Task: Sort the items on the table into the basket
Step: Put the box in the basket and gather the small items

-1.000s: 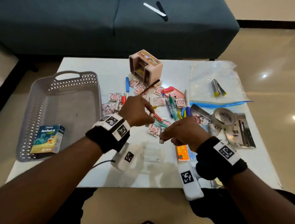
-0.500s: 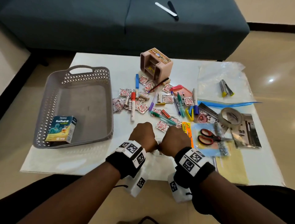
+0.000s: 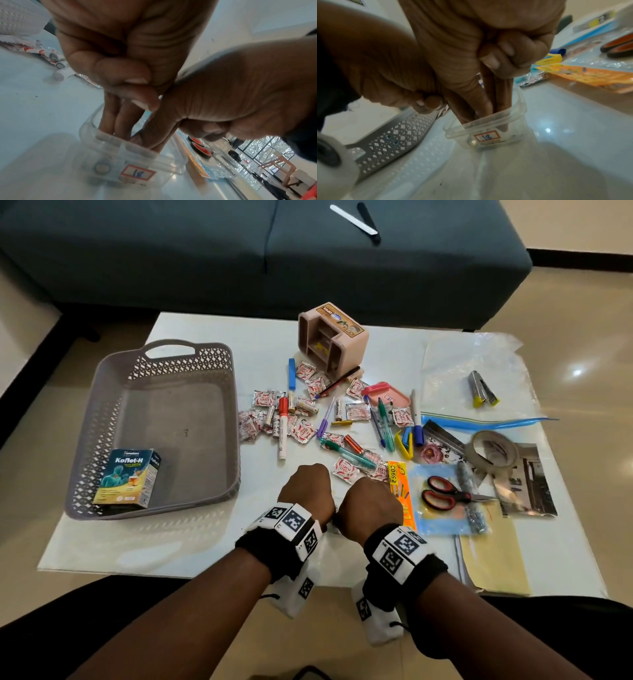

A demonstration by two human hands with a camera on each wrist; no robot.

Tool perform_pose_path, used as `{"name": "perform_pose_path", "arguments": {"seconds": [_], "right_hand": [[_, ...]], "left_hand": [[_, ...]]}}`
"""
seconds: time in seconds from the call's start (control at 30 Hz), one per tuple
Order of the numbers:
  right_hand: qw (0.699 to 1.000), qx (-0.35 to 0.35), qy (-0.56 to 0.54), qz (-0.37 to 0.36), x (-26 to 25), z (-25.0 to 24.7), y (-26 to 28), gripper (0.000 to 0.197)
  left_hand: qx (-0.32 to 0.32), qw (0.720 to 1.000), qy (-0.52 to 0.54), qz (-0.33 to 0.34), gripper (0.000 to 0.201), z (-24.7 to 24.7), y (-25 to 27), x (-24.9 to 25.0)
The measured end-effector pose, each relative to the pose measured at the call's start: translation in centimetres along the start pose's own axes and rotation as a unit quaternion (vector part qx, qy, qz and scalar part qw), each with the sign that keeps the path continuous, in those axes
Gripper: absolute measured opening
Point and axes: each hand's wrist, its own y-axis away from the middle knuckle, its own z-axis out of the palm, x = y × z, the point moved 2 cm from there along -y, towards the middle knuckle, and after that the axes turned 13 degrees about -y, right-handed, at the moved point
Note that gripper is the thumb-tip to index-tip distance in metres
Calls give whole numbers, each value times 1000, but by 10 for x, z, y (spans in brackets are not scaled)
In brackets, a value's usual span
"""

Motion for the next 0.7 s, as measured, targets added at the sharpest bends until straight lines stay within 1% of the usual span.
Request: {"name": "perform_pose_path", "arguments": {"seconds": [0.07,0.17,0.33,0.4,0.47,0.53,0.63,0.7], "right_hand": [[1000,-11,-15,9,3,4,-6,45],[1000,-10,-26,7,4,4,-13,38],[1000,10,5,-7,2,-2,-24,36],[1000,8,20,-13,1,-5,-26,36],[999,9,35,-28,0,-9,-28,35],[998,35,29,-38,-4,-22,-36,32],[993,98,32,-60,-16,-58,-58,28],[990,106,60,-68,-26,-80,-71,21]], "left_hand": [[4,1000,-1,-7,25,-5,0,-5],[11,1000,0,-16,24,-8,-1,-8],[-3,1000,-1,10,14,-2,1,0],[-1,1000,-3,11,13,-2,-1,1],[6,1000,-5,16,17,-3,-5,-2],[19,1000,8,14,24,-9,-12,-9],[55,997,56,-5,23,-29,-28,-21],[85,994,68,-16,21,-43,-42,-28]]}}
